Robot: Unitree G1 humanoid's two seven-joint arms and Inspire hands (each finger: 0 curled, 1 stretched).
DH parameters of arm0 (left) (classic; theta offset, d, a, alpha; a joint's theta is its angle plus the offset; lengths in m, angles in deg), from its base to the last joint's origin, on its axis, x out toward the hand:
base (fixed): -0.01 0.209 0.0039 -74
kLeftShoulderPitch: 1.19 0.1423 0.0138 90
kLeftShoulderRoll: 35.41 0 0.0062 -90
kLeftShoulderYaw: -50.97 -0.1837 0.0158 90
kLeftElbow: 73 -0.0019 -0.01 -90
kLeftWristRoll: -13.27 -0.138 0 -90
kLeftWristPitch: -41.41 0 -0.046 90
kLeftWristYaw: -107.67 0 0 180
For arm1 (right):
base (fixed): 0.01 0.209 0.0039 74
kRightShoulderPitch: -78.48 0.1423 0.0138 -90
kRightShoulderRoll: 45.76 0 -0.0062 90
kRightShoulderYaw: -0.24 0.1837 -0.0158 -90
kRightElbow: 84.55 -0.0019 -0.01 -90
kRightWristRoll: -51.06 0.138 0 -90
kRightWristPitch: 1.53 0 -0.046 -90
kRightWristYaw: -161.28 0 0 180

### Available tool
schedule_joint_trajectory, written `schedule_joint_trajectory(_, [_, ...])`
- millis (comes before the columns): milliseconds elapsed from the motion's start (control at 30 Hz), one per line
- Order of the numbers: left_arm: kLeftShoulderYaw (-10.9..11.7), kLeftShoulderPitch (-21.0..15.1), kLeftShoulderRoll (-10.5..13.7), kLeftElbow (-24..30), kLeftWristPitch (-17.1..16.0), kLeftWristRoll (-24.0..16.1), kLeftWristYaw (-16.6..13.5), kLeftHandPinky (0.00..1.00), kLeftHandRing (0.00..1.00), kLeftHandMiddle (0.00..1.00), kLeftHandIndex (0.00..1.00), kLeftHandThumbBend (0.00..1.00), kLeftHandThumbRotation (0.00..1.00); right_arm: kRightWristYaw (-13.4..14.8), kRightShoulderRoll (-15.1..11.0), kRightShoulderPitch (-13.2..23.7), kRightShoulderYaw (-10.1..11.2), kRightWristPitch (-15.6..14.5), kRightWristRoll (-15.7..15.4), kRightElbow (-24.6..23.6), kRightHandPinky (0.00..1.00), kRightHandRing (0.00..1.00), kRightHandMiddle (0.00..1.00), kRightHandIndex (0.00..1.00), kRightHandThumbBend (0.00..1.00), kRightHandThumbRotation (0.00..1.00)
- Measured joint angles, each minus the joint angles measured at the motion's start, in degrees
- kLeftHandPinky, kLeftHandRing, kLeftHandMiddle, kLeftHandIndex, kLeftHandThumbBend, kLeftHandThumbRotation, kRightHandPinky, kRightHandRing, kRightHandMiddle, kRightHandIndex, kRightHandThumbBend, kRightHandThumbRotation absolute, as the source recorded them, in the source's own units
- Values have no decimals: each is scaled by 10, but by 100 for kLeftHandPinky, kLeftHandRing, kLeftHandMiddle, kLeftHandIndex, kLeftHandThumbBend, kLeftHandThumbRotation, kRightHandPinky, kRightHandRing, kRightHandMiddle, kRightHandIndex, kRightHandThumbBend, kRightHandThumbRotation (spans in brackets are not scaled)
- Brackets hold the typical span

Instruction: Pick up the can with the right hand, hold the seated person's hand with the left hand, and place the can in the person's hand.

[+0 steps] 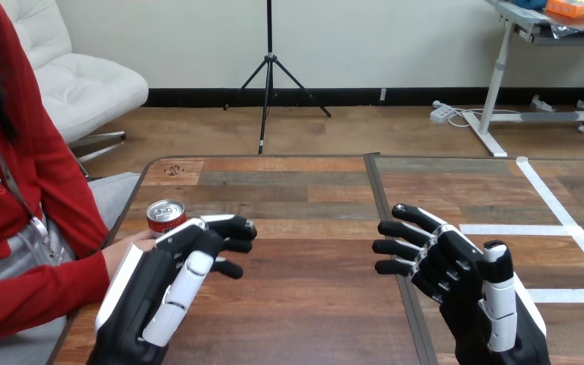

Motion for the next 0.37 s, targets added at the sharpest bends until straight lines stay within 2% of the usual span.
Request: schedule_joint_trajectory(367, [0,-2,0,3,-7,-14,-1,53,68,69,64,45,91,-3,0,0,4,2,-6,2,68,74,78,80,81,98])
